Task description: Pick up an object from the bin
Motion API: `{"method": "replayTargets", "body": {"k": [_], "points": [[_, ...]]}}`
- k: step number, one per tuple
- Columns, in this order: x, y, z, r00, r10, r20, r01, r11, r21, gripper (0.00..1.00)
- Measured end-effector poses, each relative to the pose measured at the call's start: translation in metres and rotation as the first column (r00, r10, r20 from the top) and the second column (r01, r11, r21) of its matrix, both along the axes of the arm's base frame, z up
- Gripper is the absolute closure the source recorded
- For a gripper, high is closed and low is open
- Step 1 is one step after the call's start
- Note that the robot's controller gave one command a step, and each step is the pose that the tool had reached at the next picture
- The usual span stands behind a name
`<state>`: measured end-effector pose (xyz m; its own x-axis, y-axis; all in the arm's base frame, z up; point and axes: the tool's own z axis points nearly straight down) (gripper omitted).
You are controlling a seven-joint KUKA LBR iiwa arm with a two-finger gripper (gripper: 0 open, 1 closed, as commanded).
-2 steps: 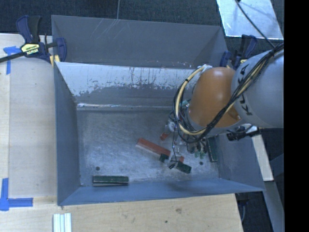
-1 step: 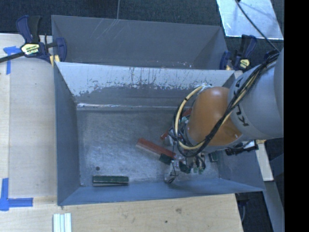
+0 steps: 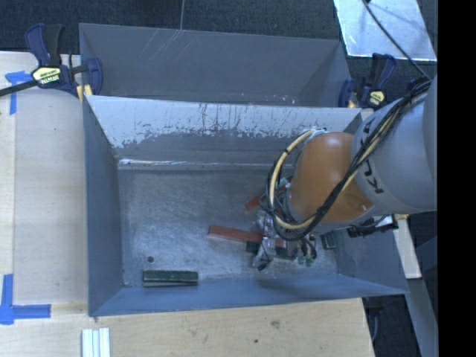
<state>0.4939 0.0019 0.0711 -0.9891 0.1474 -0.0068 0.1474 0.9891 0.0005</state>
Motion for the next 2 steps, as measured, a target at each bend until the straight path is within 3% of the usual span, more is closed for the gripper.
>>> {"method": "replayTargets", "body": {"k": [1,2], "points": [[0.041,0.033,0.108,1.0,0.027,0.006,-0.027,1.0,0.002,1.0],[0.101,0.006,0.187,1.0,0.013,0.009,-0.013,1.0,-0.001,1.0]]}}
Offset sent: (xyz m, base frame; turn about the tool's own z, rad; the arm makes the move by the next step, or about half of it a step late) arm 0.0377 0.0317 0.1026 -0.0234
